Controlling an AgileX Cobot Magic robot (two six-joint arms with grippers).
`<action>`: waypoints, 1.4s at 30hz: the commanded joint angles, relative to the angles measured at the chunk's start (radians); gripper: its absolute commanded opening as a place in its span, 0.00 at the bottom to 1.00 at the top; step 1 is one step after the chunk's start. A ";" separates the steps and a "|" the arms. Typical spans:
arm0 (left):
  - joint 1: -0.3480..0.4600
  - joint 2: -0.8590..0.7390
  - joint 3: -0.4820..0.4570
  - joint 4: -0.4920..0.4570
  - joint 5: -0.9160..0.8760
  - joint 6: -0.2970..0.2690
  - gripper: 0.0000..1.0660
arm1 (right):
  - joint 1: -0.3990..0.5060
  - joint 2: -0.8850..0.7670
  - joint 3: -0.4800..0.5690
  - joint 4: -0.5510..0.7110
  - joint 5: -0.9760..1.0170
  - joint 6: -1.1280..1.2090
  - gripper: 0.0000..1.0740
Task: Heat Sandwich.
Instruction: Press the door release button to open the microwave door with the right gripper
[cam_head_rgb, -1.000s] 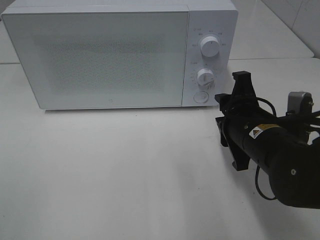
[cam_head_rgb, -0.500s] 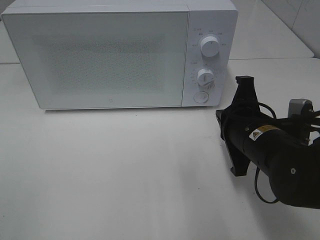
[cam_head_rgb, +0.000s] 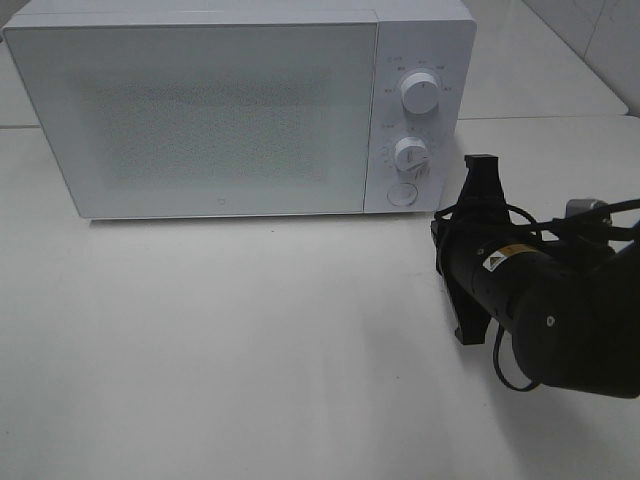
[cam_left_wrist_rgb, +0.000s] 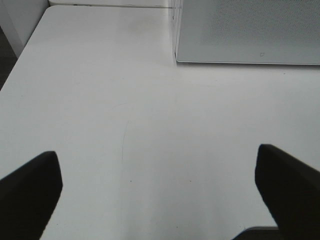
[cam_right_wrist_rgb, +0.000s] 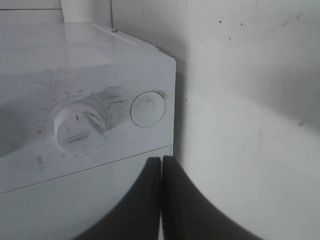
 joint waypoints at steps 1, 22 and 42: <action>0.003 -0.006 0.001 -0.001 -0.010 0.002 0.92 | -0.039 0.028 -0.043 -0.047 -0.002 0.009 0.00; 0.003 -0.006 0.001 0.000 -0.010 0.002 0.92 | -0.136 0.197 -0.254 -0.130 0.055 0.008 0.00; 0.003 -0.006 0.001 0.000 -0.010 0.002 0.92 | -0.159 0.310 -0.380 -0.132 0.078 0.015 0.00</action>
